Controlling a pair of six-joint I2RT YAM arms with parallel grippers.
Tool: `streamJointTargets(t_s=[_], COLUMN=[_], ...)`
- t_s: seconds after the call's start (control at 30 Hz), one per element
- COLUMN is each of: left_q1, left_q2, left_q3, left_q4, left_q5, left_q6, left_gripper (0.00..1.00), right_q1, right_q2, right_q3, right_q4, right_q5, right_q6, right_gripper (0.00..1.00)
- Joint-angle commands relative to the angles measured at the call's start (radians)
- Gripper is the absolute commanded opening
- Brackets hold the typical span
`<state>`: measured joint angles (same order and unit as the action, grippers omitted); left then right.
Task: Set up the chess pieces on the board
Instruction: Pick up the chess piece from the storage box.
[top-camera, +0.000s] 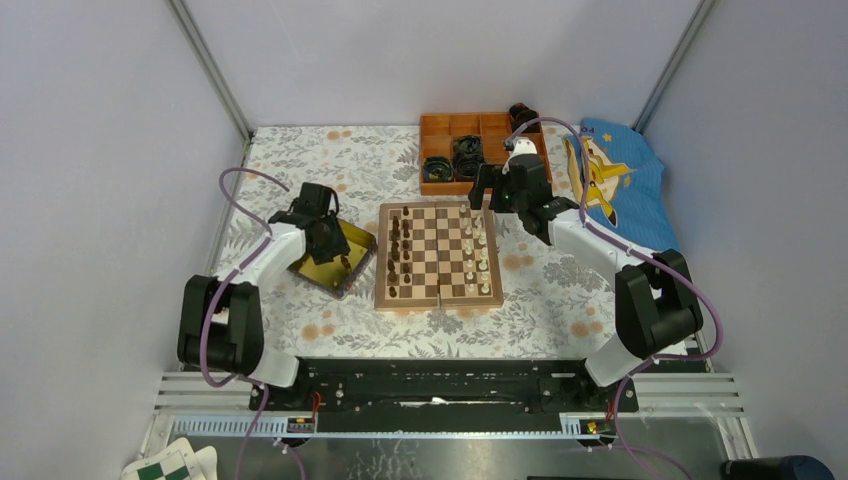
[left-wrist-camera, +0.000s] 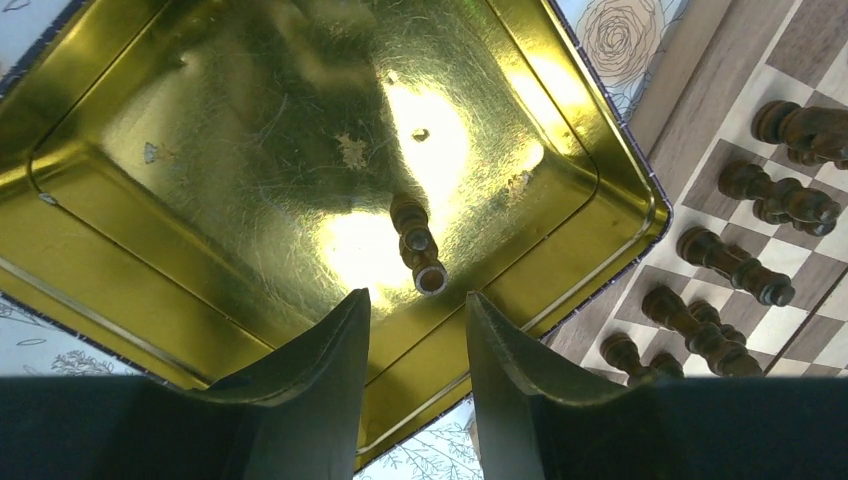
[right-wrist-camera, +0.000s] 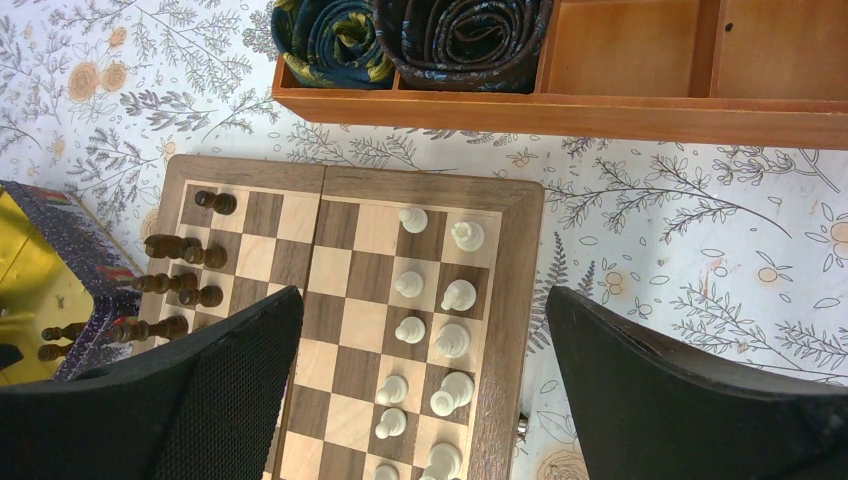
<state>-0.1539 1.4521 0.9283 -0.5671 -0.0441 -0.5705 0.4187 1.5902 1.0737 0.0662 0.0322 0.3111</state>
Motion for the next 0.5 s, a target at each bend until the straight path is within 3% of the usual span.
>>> streamJointTargets(t_s=[0.0, 0.47], left_q1=[0.014, 0.043], left_q2=[0.032, 0.130], left_q3=[-0.013, 0.019], left_q4=[0.081, 0.105], left_q5=[0.027, 0.029], left_q6=[0.017, 0.033], left_gripper=[0.46, 0.43], right_q1=[-0.005, -0.005], right_q2=[-0.033, -0.029], right_q3=[0.002, 0.003], right_q4=[0.049, 0.050], right_q5=[-0.014, -0.014], right_q6=[0.002, 0.002], right_gripper=[1.00, 1.00])
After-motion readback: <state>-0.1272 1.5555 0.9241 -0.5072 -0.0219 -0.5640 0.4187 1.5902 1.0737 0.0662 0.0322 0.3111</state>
